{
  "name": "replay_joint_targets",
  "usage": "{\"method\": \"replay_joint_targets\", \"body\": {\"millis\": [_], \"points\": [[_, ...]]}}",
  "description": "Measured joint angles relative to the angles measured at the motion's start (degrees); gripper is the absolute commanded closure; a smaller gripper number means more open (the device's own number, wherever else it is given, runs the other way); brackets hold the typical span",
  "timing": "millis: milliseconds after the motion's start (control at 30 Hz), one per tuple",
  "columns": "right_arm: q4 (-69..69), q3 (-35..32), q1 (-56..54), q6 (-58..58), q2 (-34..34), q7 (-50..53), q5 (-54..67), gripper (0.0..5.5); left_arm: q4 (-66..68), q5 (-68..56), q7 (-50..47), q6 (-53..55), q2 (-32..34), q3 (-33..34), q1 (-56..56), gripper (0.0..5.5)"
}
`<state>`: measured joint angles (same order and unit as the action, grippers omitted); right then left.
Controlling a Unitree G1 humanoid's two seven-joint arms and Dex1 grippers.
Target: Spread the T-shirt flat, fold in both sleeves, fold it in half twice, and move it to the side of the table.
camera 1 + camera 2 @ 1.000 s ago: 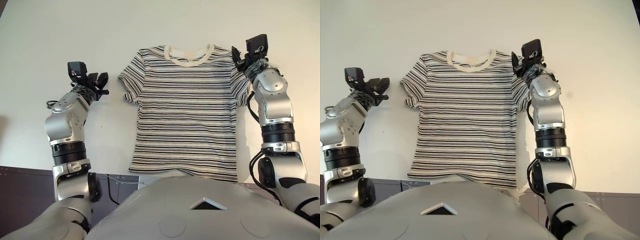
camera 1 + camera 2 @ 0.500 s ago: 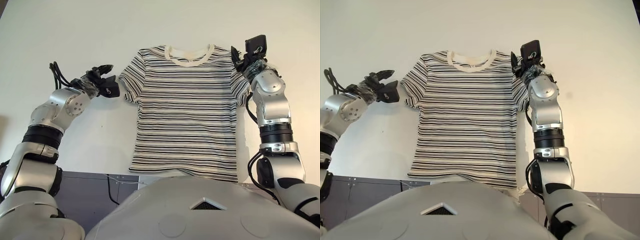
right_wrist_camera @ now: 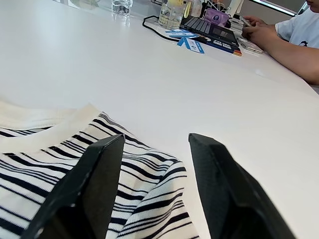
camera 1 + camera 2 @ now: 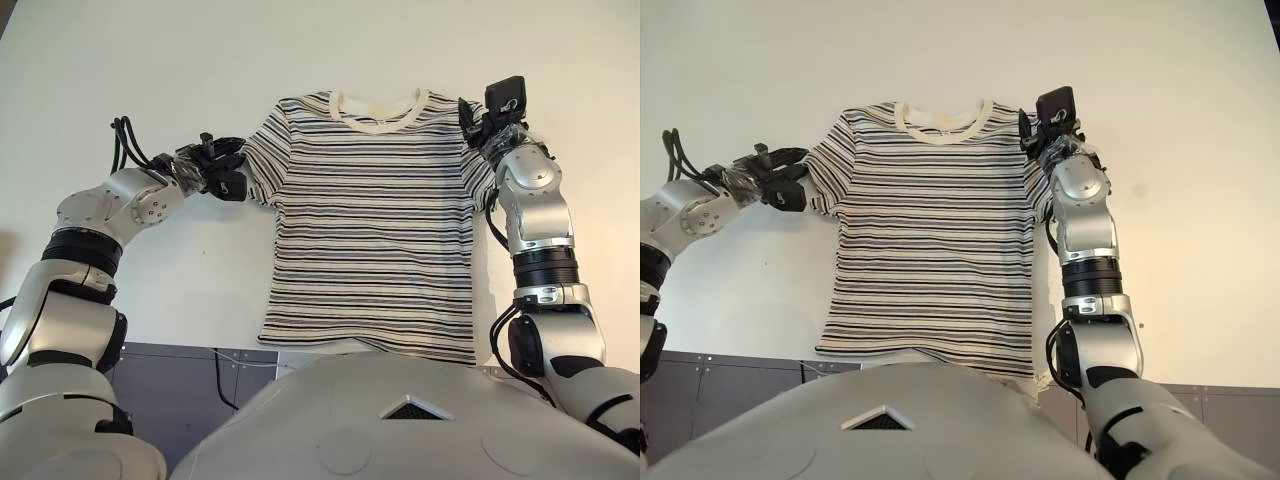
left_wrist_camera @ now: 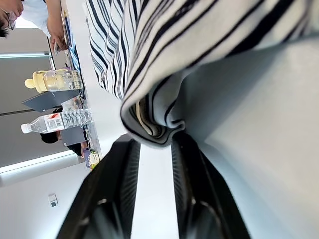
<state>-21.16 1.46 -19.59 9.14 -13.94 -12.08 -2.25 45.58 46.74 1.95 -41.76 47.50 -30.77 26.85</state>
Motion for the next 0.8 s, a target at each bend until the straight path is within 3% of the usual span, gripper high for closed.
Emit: {"method": "replay_joint_targets", "body": {"millis": [100, 267, 533, 800], "points": [[-0.83, -0.05, 0.0, -0.23, 0.0, 0.44, -0.15, 3.11, 0.59, 0.4, -0.22, -0.92, 0.03, -0.08, 0.65, 5.34], [-0.95, -0.06, 0.01, -0.32, 0.03, 0.77, -0.39, 3.11, 0.61, 0.02, -1.67, -0.1, 0.07, 0.84, 0.25, 5.37], [-1.04, -0.15, 0.56, -0.55, 0.09, 0.78, -0.43, 3.11, -16.14, -6.0, -0.73, 5.57, 1.28, 8.34, -8.4, 5.37], [-1.27, -0.04, 0.72, -0.55, 0.1, 0.5, -0.44, 3.11, -21.68, -11.96, 5.49, 10.99, -8.38, 10.09, -7.31, 5.37]]}}
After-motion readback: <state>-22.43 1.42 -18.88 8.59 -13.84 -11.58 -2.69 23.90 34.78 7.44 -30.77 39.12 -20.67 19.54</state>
